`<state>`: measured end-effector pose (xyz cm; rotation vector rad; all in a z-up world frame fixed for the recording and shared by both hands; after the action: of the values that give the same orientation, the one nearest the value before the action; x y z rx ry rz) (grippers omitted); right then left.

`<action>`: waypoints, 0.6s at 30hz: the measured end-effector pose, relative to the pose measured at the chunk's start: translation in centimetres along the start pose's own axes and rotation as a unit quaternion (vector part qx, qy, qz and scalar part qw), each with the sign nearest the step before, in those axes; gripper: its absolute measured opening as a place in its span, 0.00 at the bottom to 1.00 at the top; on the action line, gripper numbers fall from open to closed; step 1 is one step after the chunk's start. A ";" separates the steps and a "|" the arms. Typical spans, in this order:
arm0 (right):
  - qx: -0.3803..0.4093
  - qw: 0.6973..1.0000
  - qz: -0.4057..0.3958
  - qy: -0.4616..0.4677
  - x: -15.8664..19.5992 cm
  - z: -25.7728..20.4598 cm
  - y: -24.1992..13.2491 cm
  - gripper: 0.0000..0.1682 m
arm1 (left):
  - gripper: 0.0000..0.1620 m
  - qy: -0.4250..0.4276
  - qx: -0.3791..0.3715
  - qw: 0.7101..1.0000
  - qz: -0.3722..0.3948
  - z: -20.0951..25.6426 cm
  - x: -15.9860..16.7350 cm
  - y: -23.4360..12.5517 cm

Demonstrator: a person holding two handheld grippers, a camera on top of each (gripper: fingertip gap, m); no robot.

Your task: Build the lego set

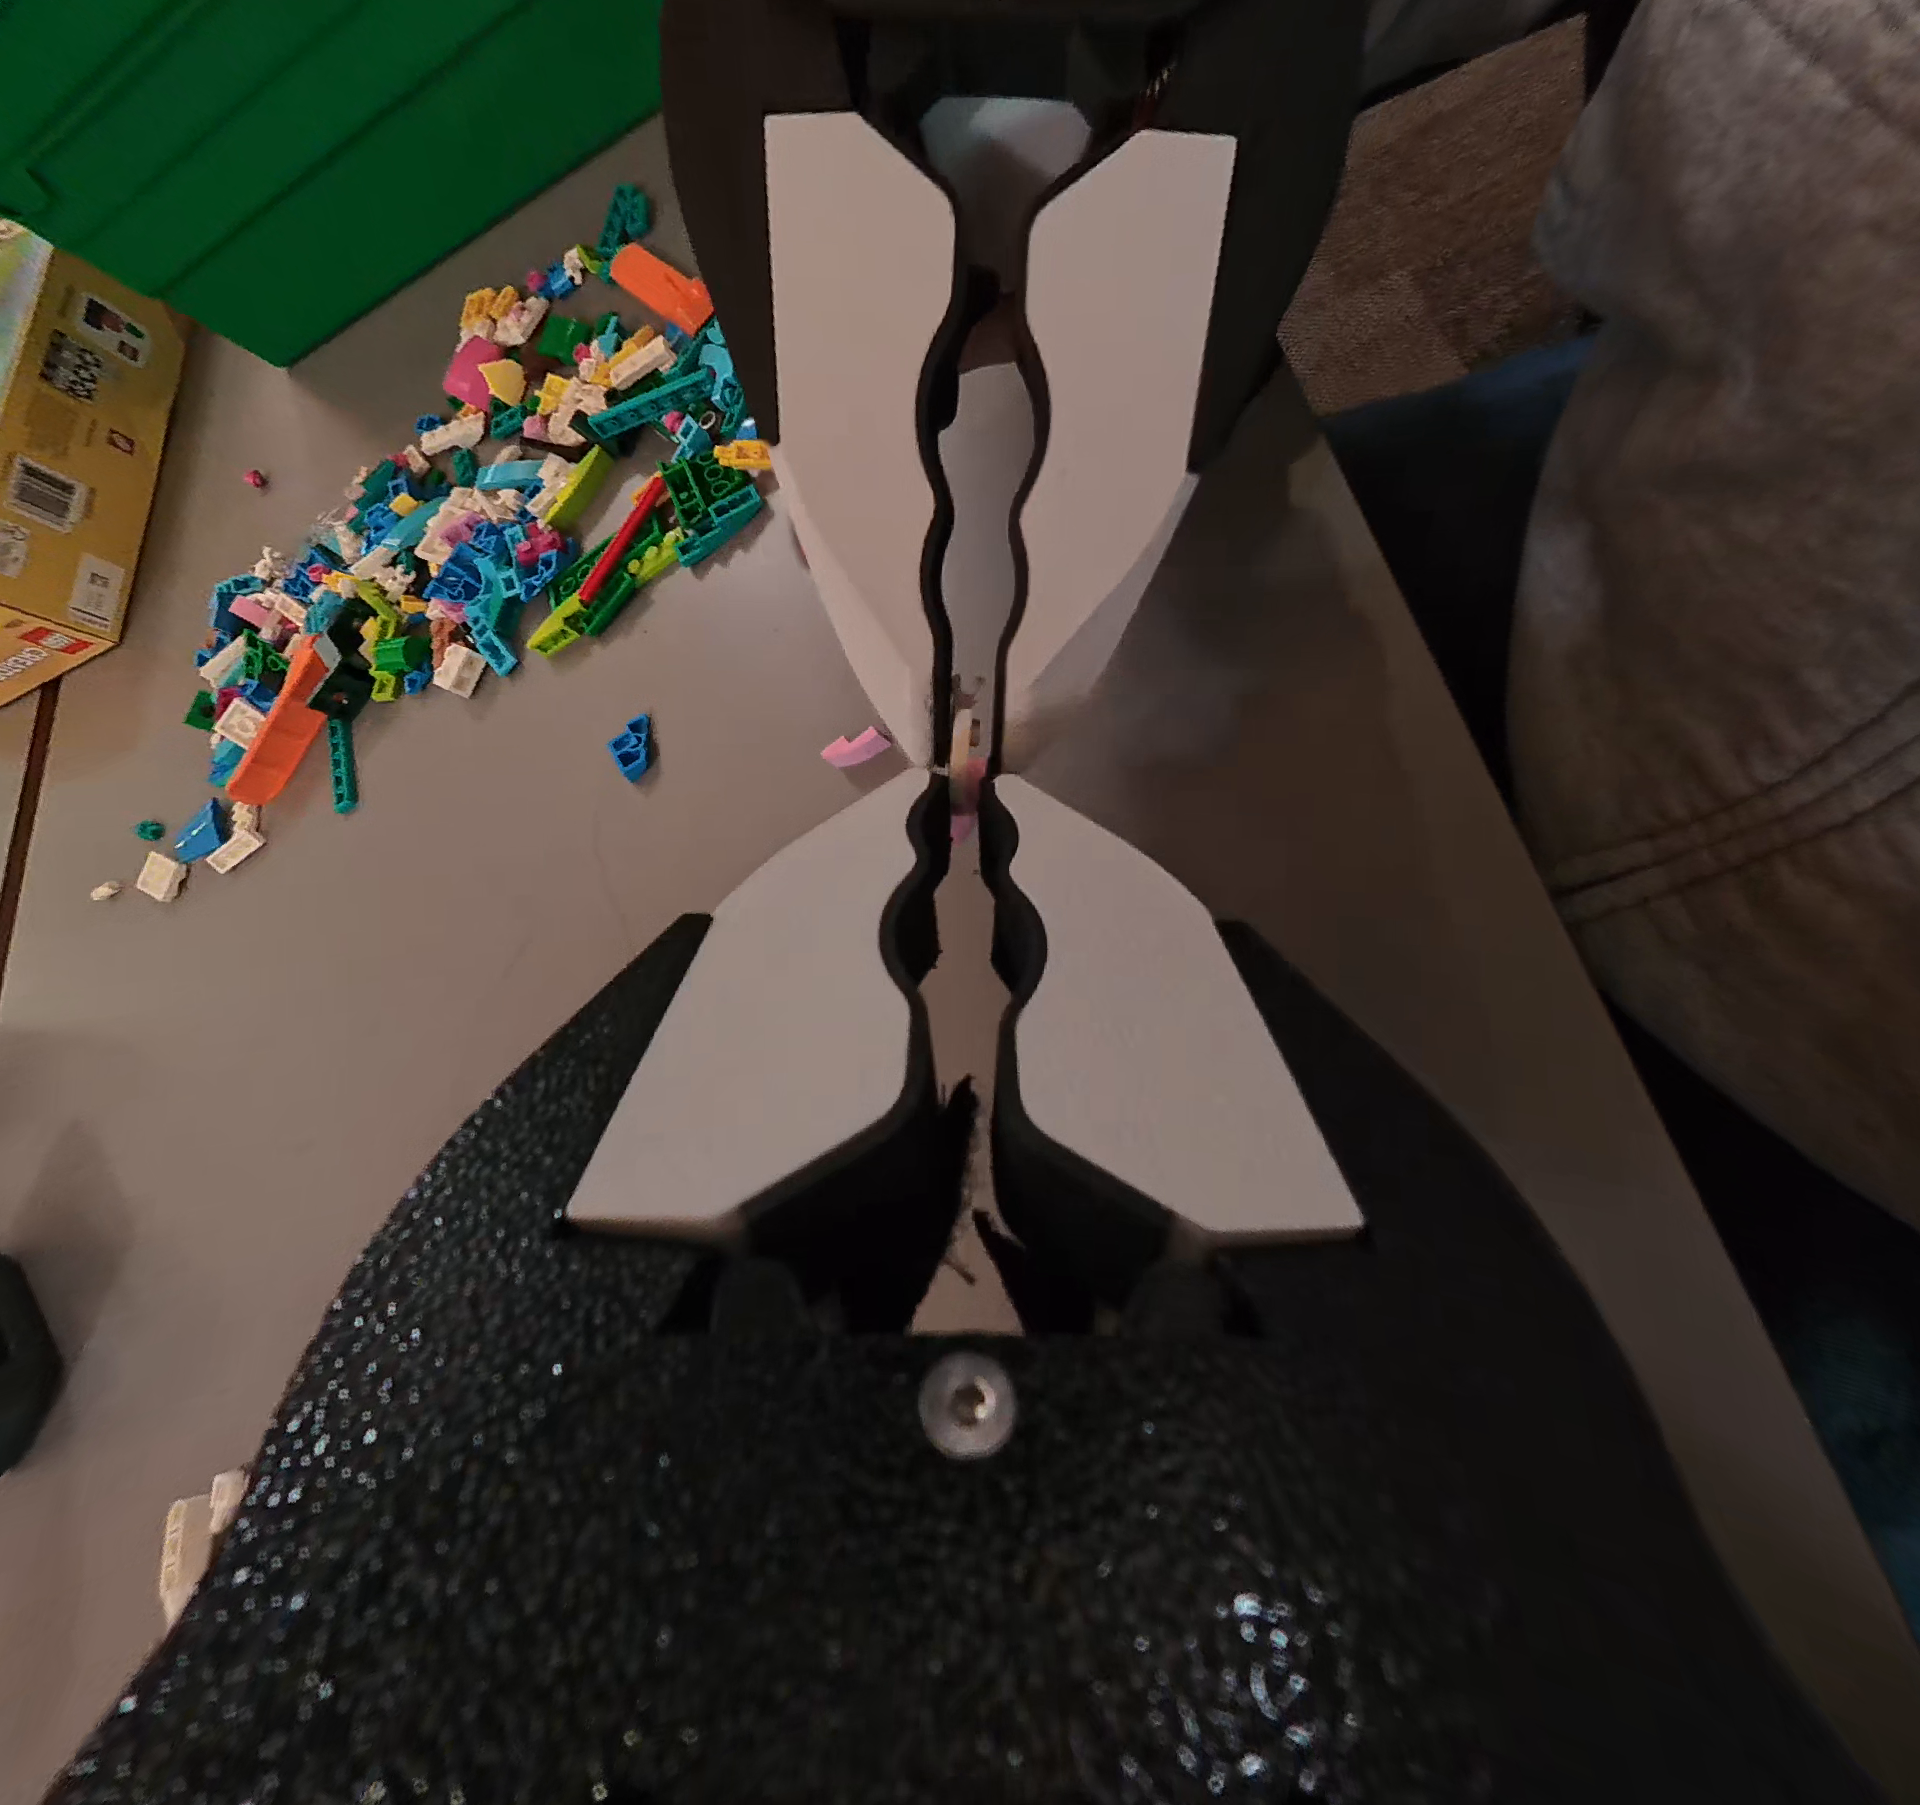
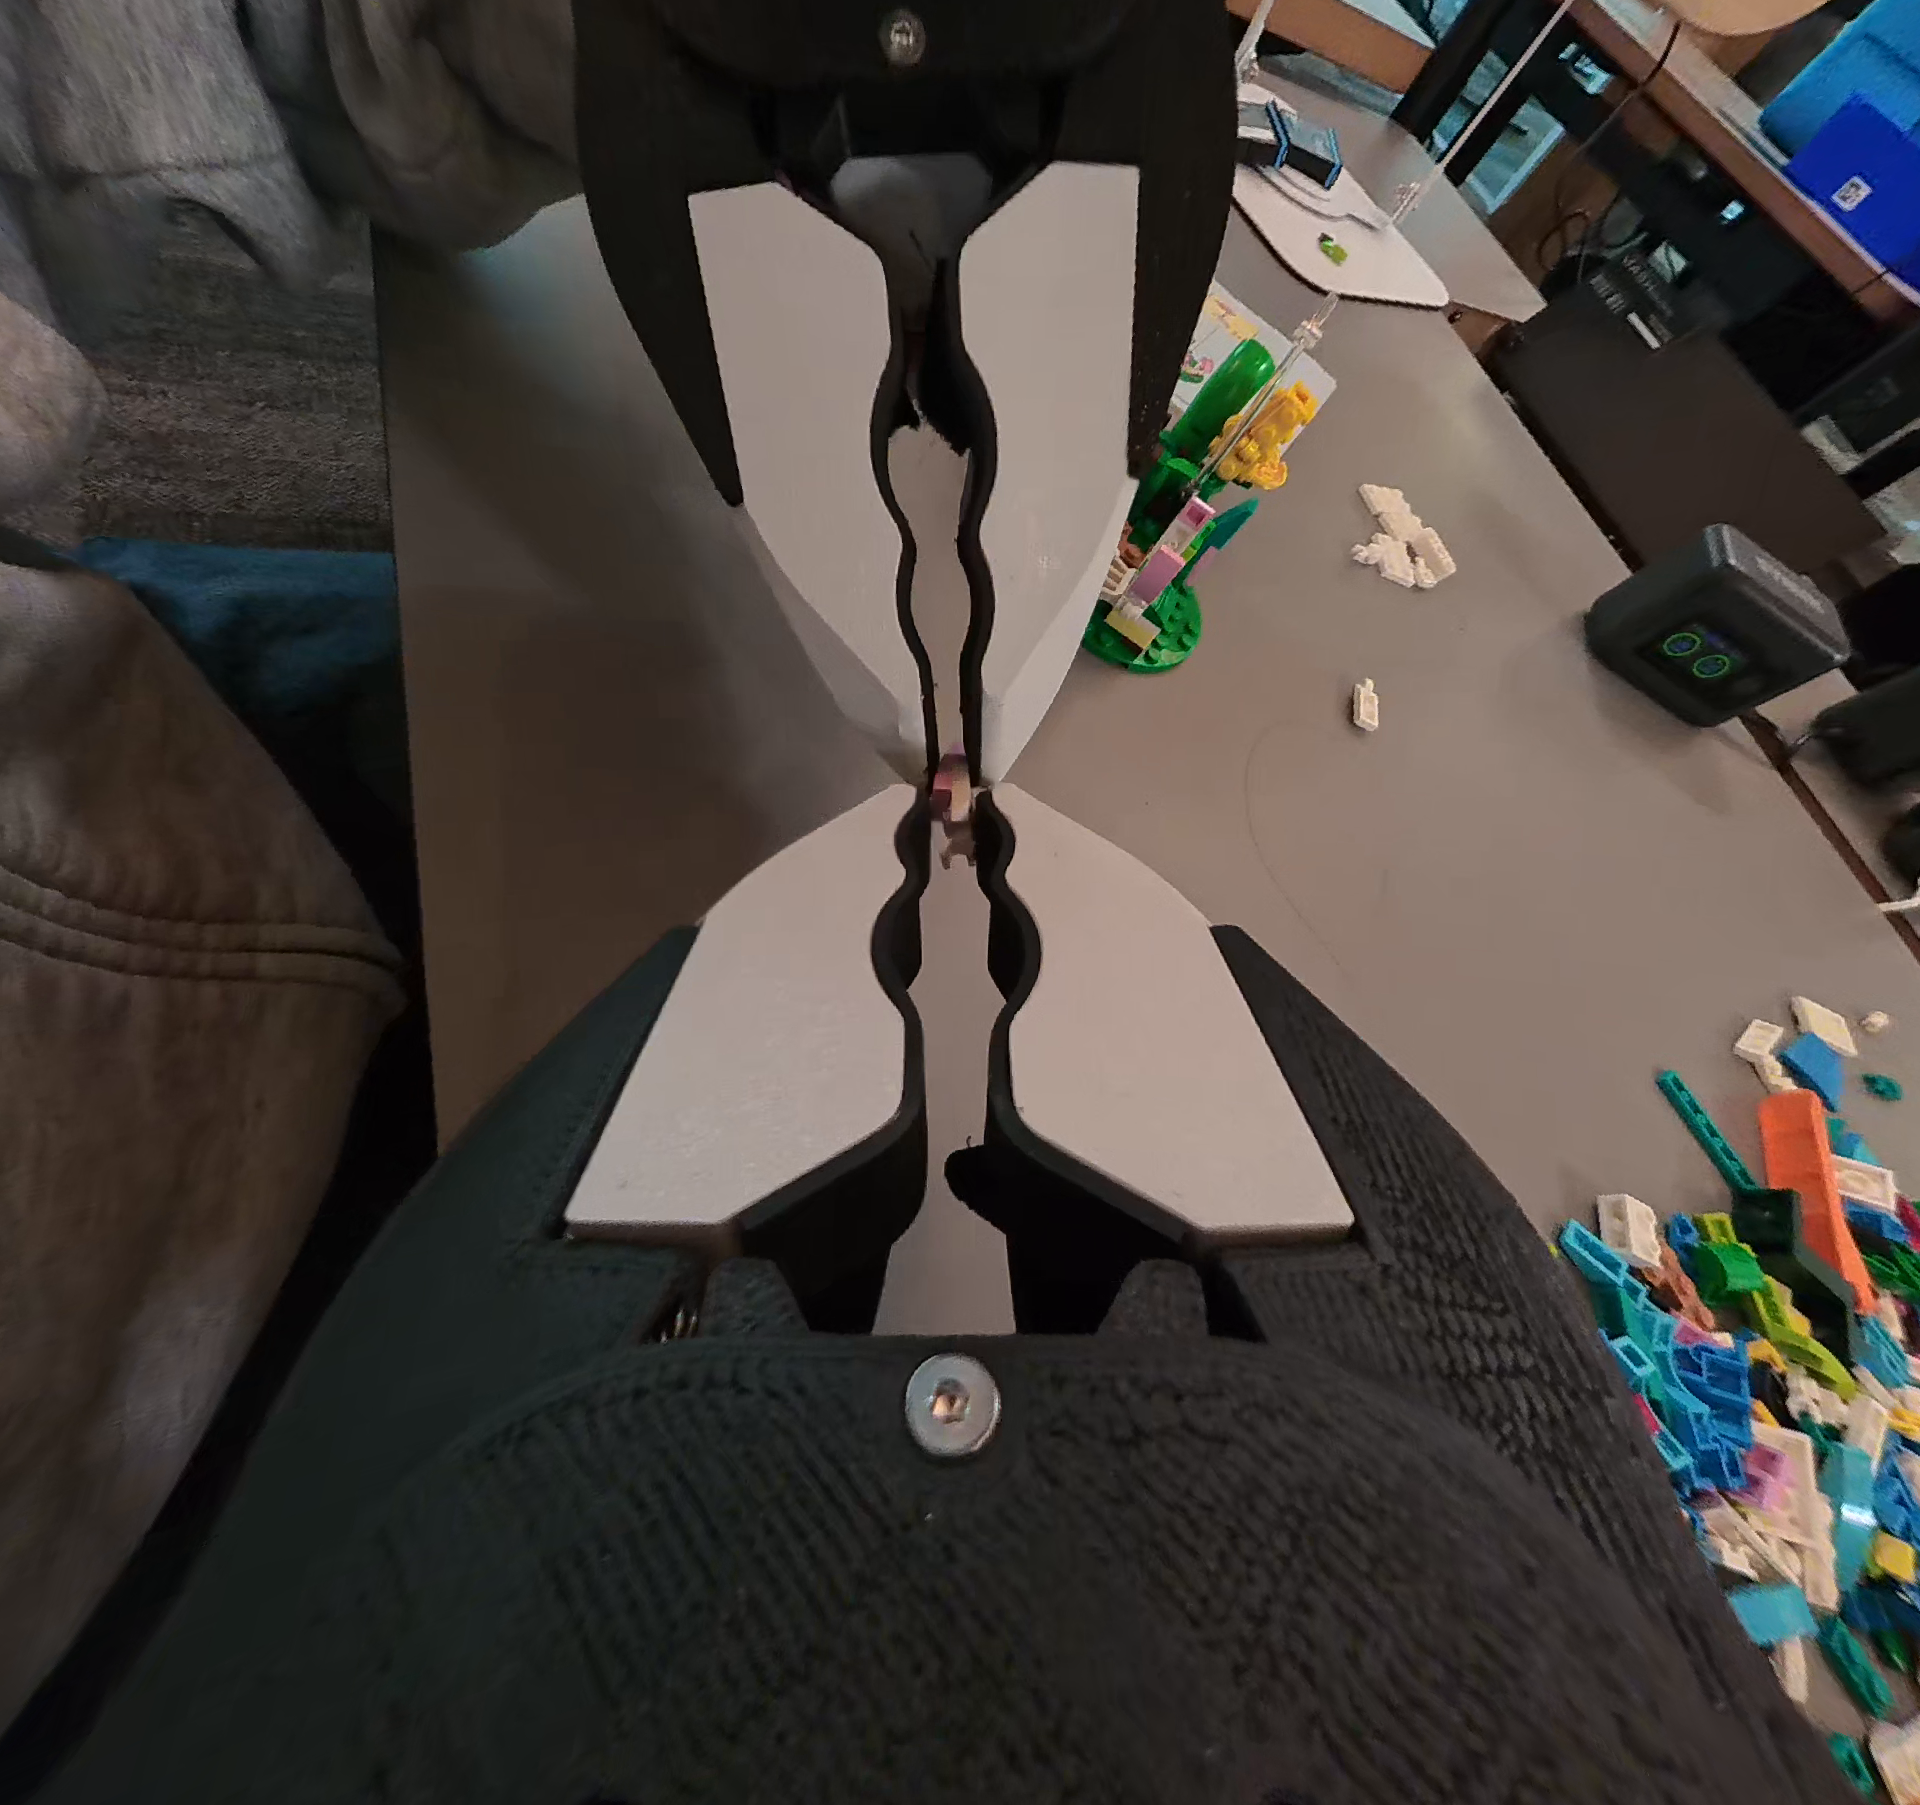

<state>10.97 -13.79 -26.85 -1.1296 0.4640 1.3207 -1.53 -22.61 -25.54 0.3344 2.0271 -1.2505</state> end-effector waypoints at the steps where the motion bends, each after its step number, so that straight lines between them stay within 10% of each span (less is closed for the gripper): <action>1: 0.002 1.000 0.000 0.001 0.0 0.0 0.0 0.04 | 0.03 0.003 -0.003 1.000 -0.001 0.0 0.0 0.0; 18: -0.047 0.995 0.021 0.080 1.3 0.6 0.0 0.03 | 0.09 0.000 -0.046 0.999 -0.021 0.6 0.3 0.9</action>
<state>11.11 -12.59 -27.64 -1.3171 0.5504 1.3050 -0.96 -22.68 -26.52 0.2485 2.0947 -1.1775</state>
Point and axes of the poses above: each gripper's, where its closed fingertips meet, y out along the fingers, x out of its underside, z = x × y across the jaws, the point moved 10 cm from there along -y, back along the fingers, and after that the axes turned 10 degrees about x, right-handed, at the moved point
